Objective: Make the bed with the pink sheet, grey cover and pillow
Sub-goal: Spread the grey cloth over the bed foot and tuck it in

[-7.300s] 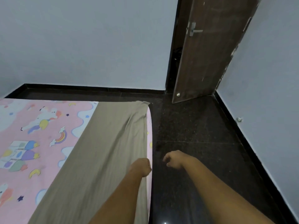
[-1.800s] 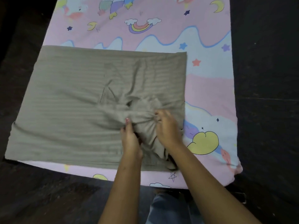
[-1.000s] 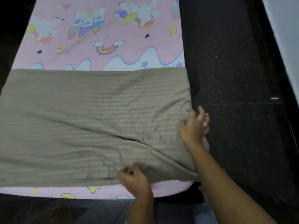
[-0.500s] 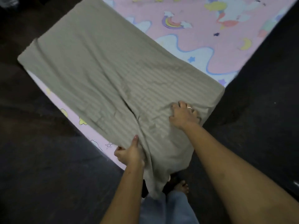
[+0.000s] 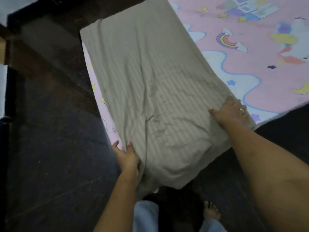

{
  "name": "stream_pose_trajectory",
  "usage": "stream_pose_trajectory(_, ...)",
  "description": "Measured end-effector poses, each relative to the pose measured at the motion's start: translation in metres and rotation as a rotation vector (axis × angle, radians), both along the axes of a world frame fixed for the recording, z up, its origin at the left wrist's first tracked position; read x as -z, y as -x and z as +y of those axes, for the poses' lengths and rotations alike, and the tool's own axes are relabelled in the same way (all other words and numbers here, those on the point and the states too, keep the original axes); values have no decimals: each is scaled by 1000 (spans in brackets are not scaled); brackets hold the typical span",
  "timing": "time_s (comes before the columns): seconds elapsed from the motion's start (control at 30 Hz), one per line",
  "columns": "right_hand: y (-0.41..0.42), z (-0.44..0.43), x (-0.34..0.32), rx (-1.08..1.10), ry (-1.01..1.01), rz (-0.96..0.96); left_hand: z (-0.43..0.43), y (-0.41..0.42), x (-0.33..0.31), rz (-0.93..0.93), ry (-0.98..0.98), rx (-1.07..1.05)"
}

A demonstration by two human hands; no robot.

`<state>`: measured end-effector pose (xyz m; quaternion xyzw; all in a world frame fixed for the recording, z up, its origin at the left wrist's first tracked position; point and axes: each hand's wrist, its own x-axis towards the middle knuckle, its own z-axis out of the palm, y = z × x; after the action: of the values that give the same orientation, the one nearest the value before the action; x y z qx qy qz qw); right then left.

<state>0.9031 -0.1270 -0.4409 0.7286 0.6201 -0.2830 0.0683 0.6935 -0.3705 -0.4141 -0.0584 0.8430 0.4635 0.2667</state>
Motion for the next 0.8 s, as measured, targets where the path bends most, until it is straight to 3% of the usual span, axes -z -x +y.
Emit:
stream_pose_trajectory(0.07, -25, 2, 1, 36, 21, -30, -7, -19, -2, -74, -14, 42)
stream_pose_trajectory(0.2, -42, 2, 9, 5, -137, -70, -16, -36, -2, -102, -25, 51)
stream_pose_trajectory(0.43, -56, -14, 7, -99, -152, 113, -19, -43, -15, 64, -6, 51)
stream_pose_trajectory(0.8, -112, -24, -69, -213, -256, 36, -62, -29, -78, 295, 157, 171)
